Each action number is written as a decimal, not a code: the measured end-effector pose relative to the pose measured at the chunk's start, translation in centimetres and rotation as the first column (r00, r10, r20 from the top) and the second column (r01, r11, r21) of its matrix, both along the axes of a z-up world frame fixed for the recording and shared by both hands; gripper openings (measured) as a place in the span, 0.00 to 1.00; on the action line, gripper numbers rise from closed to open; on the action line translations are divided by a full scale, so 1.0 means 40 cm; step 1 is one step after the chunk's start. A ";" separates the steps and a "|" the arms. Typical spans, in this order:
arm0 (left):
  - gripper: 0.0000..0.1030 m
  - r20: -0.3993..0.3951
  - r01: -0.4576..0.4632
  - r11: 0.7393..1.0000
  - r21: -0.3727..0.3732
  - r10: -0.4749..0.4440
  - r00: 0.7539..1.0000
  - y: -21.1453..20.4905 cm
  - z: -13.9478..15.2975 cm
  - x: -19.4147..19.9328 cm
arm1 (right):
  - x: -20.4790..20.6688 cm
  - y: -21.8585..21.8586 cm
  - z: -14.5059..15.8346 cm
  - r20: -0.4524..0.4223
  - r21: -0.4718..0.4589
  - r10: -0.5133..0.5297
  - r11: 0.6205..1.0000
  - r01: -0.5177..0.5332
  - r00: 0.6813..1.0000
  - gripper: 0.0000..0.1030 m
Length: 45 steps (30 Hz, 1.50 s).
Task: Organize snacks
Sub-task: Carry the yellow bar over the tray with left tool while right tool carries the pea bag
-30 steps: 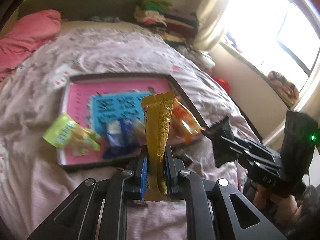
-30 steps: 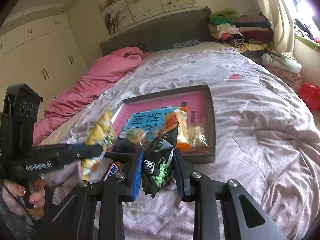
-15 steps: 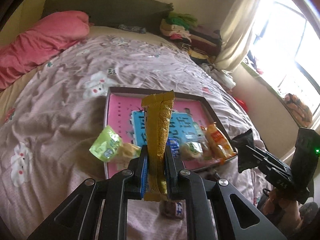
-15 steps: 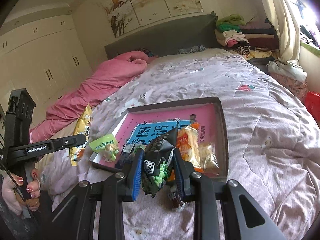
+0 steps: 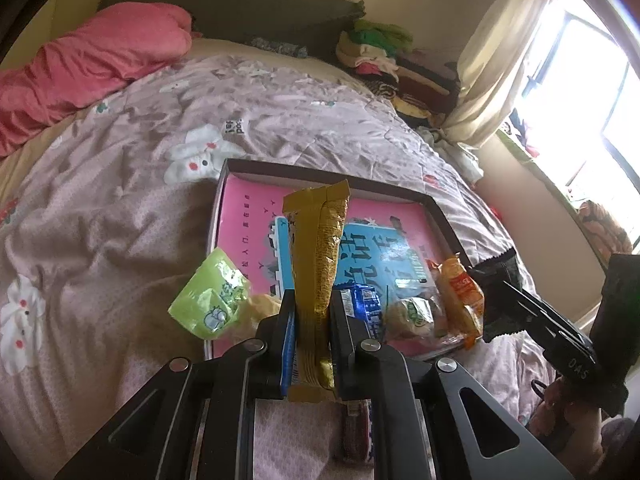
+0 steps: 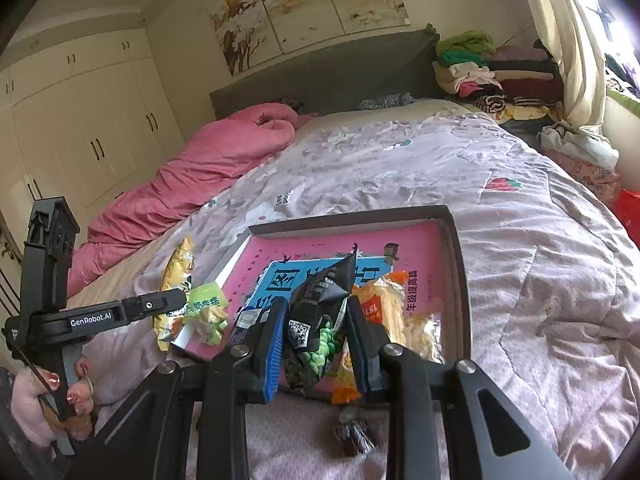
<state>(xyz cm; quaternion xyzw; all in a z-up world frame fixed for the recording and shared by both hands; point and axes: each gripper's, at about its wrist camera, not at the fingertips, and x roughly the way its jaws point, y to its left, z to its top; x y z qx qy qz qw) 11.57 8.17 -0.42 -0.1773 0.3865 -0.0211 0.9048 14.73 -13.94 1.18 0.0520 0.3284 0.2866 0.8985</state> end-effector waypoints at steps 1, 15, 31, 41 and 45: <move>0.14 -0.003 0.000 1.000 0.001 0.000 1.000 -0.001 -0.004 0.005 | 0.007 0.006 -0.005 -0.004 -0.003 0.001 1.000 -0.001 1.000 0.28; 0.14 -0.036 0.034 0.999 0.040 -0.032 0.999 -0.038 -0.050 0.043 | 0.045 0.077 -0.065 -0.035 -0.085 0.002 0.996 -0.005 0.999 0.28; 0.14 -0.053 0.057 0.996 0.067 -0.053 0.997 -0.063 -0.066 0.063 | 0.056 0.111 -0.094 -0.043 -0.093 0.022 0.995 -0.026 0.999 0.28; 0.15 -0.062 0.055 0.996 0.069 -0.051 0.997 -0.064 -0.072 0.069 | 0.049 0.118 -0.094 -0.038 -0.105 0.034 0.994 -0.038 0.999 0.29; 0.15 -0.065 0.055 0.996 0.071 -0.050 0.997 -0.064 -0.073 0.069 | 0.045 0.120 -0.094 -0.032 -0.115 0.035 0.993 -0.038 0.999 0.29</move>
